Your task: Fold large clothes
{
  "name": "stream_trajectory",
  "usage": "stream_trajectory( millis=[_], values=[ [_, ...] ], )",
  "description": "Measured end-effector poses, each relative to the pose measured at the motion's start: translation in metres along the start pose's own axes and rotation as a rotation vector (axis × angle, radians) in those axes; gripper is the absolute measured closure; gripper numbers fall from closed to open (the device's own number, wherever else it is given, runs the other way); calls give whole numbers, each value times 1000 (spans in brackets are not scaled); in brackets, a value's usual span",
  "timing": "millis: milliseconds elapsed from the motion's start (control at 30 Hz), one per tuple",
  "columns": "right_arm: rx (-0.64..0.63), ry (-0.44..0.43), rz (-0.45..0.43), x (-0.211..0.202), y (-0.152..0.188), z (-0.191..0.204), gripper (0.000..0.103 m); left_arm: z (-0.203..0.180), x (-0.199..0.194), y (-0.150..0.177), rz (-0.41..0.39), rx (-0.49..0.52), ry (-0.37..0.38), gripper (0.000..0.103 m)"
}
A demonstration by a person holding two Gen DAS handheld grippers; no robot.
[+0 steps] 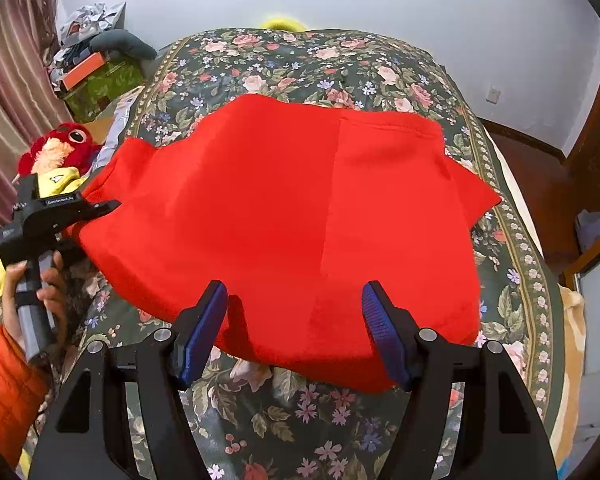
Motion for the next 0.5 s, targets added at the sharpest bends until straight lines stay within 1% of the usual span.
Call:
stream_trajectory(
  millis=[67, 100, 133, 267, 300, 400, 500],
  values=[
    [2, -3, -2, -4, -3, 2, 37, -12, -17, -3, -60, 75, -15, 97],
    [2, -7, -8, -6, -5, 4, 37, -21, -28, -2, -93, 128, -19, 97],
    [0, -13, -17, -8, -9, 6, 37, -27, -35, -1, -110, 154, -24, 97],
    [-12, -44, -27, -7, -28, 23, 37, -45, -74, -1, -155, 210, -16, 98],
    [-14, -64, -29, -4, -36, 32, 37, -47, -80, -2, -164, 223, -21, 98],
    [-25, -131, -35, 6, -54, 59, 37, -56, -110, -4, -237, 295, -40, 98],
    [-47, -178, -22, 20, -65, 87, 37, -62, -133, -6, -293, 343, -35, 98]
  ],
)
Point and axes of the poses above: each gripper's, at about its wrist camera, not at the fingertips, and x roughly the way its jaws point, z to its left, y to its underside, the point moved 7 cm from there along x, roughly the way its jaws point, and after that the axes turned 14 degrees about -x, right-handed, at the moved point
